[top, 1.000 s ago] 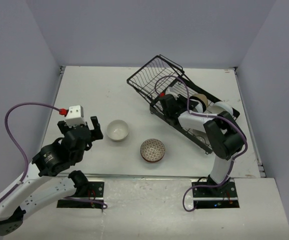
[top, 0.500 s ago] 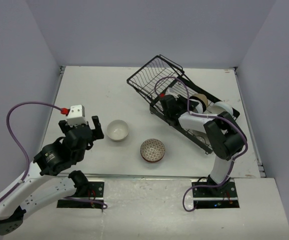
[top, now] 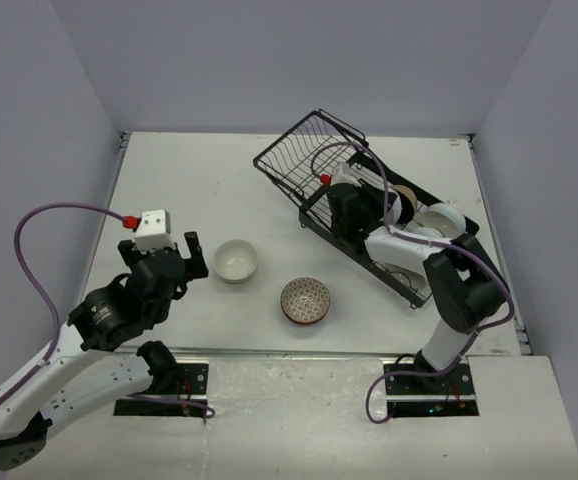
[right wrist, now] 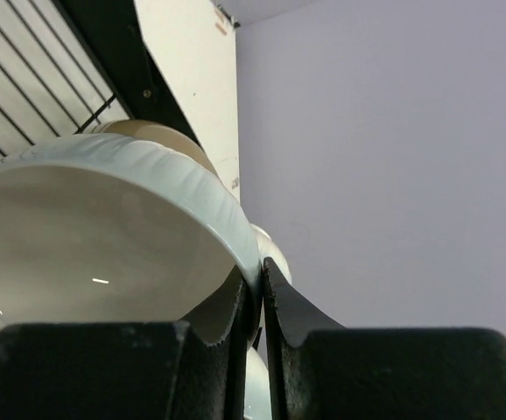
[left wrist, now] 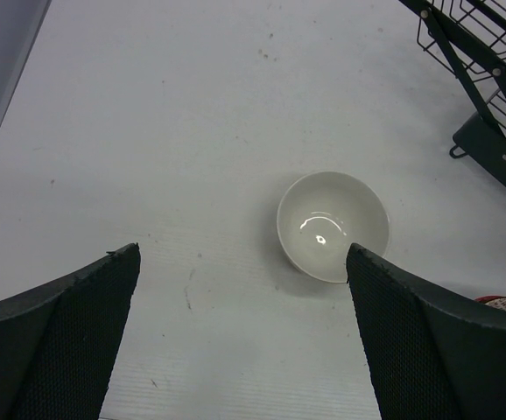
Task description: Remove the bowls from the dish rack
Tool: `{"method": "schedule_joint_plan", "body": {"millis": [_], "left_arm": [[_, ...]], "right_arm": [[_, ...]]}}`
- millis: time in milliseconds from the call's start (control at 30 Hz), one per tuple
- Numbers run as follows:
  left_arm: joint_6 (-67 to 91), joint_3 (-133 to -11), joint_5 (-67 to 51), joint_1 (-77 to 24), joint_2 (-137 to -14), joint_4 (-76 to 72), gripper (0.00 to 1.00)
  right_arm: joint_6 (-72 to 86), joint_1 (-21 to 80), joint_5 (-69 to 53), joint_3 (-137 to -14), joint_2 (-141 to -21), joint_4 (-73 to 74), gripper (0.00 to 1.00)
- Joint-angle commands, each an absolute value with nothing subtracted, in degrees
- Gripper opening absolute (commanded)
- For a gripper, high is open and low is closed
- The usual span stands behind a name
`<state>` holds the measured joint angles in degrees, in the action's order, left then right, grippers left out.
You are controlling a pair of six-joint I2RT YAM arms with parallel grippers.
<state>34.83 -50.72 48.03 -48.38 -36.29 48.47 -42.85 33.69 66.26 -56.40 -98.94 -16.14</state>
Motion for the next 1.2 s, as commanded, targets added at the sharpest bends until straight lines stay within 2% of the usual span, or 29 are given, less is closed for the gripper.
{"method": "schedule_joint_plan", "body": {"millis": [0,367,567,667,800,900,1000,1167], "left_arm": [[33.6,-50.3,49.3,-48.0,-36.8,46.4,1.0],[33.5,-50.2,49.2,-47.3,-36.8,46.3,1.0],[33.8,-50.4,48.8,-46.6,-36.7,46.1,1.0],[33.9,-51.8,46.2,-46.4,-36.9,45.1,1.0],[33.9,-54.1,35.4,-46.4,-38.6,40.4,1.0],[33.8,-57.5,26.6,-46.4,-43.8,34.6,1.0],[32.6,-64.4,19.5,-47.5,-56.5,30.1,1.0],[30.2,-79.4,28.3,-56.1,-72.7,34.4,1.0]], "right_arm": [[-45.2,33.8,67.3,-56.5,-94.7,-24.6,0.0],[-31.5,34.7,63.8,-59.7,-93.3,-8.2,0.0],[-12.3,35.8,57.8,-66.0,-86.1,13.2,0.0],[-4.3,35.7,54.1,-68.0,-82.0,20.3,0.0],[6.0,35.7,45.3,-71.0,-79.5,29.8,0.0],[13.7,35.8,37.5,-74.4,-80.2,37.2,0.0],[19.9,35.8,31.1,-77.6,-81.4,42.4,0.0],[23.1,35.8,20.2,-80.3,-81.9,46.2,0.0]]}}
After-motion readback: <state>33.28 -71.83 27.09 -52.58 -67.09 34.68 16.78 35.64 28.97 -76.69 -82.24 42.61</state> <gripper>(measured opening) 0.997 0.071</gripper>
